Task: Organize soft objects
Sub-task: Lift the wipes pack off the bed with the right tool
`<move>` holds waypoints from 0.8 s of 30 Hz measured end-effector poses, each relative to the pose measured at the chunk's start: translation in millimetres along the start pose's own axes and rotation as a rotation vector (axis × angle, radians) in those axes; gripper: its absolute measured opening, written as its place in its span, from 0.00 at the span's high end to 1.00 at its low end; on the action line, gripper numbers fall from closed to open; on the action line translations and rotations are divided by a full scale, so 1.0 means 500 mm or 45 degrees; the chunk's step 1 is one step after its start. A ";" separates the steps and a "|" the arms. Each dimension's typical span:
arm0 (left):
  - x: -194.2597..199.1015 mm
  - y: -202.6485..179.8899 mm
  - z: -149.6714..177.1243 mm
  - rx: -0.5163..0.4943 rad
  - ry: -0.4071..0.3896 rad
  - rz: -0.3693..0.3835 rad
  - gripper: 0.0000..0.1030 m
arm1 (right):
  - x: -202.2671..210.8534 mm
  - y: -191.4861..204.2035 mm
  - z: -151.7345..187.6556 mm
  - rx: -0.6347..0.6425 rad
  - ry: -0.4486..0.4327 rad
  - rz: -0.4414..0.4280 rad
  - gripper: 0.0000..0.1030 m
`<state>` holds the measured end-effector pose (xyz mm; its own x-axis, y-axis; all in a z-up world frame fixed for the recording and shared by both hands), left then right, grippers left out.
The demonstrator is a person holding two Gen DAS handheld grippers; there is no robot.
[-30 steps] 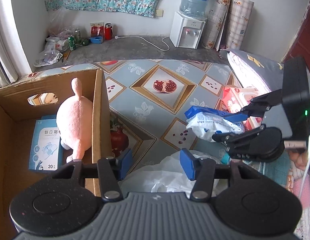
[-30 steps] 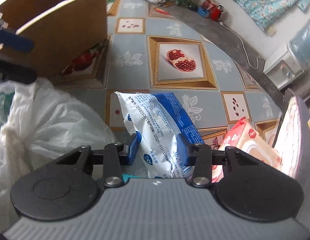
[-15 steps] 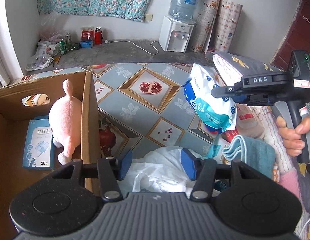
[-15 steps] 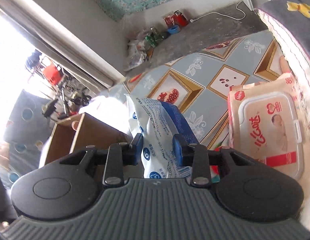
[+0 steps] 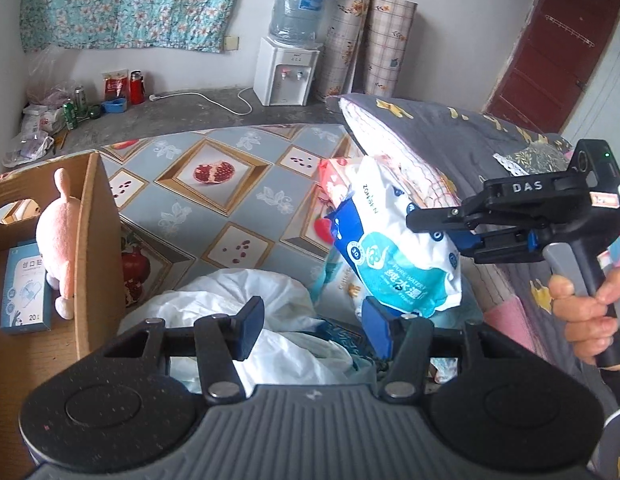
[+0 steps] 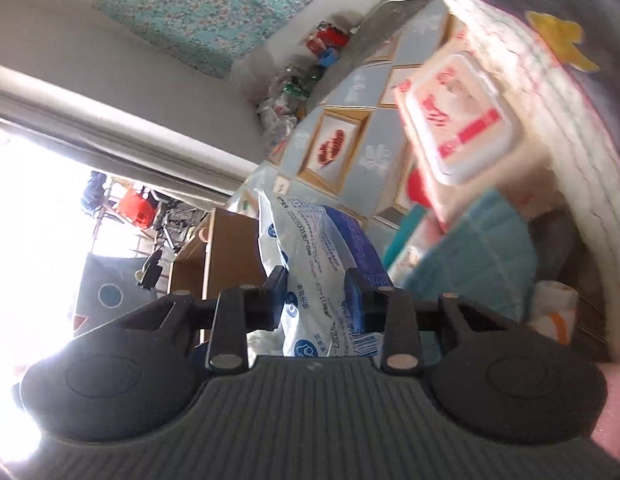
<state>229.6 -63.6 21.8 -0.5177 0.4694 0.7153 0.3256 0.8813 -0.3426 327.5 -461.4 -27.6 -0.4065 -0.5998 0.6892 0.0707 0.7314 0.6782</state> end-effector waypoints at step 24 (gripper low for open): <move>-0.231 -0.066 -0.053 0.027 0.224 0.063 0.50 | 0.015 0.014 -0.087 0.311 -0.146 0.260 0.52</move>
<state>299.5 -148.4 -33.4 -0.3540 0.4970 0.7922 0.3298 0.8590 -0.3915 364.3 -474.9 -6.4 -0.5071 -0.4026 0.7621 -0.0532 0.8971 0.4385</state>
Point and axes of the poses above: each gripper's, at about its wrist camera, not at the fingertips, and x roughly against the way its jaws point, y to its left, z to its underside, the point moved 3 cm from there along -x, roughly the way its jaws point, and after that the axes turned 11 degrees about z, right-handed, at the moved point
